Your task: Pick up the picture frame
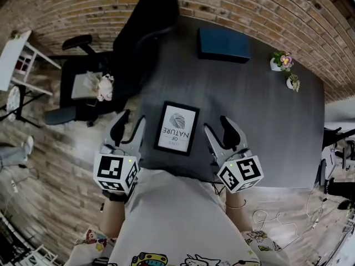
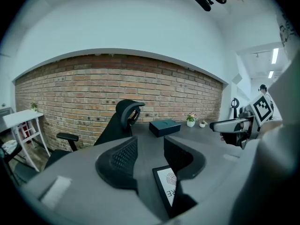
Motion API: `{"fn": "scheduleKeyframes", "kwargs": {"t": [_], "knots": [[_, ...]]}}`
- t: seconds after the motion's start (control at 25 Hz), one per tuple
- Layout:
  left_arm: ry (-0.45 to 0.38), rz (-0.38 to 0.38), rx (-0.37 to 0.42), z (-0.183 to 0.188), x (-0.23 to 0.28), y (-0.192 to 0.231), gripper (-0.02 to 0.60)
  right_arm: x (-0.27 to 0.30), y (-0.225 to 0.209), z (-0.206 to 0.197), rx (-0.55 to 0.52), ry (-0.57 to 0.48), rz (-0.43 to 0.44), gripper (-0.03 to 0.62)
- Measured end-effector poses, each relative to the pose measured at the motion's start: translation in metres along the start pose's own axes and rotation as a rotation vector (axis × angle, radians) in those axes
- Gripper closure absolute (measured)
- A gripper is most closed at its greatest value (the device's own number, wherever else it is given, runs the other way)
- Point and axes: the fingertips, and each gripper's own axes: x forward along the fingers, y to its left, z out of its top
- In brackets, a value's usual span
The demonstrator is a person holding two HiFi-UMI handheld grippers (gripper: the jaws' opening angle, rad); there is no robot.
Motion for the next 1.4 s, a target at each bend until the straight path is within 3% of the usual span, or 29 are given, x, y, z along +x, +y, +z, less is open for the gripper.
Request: {"fn": "scheduleKeyframes", "kwargs": {"t": [0.44,0.76,1.4], "knots": [[0.017,-0.126,0.017,-0.007,0.014,-0.007,0.404,-0.004,-0.001,-0.005,0.026,-0.019,-0.105,0.356],[0.057,-0.205,0.009,-0.025,0.029,-0.019,0.405,-0.002,-0.001,-0.023,0.036,0.028,-0.134,0.356],[0.215,-0.282,-0.021,-0.087,0.061,-0.03,0.405,0.019,-0.012,-0.082,0.139,0.149,-0.147,0.364]]}}
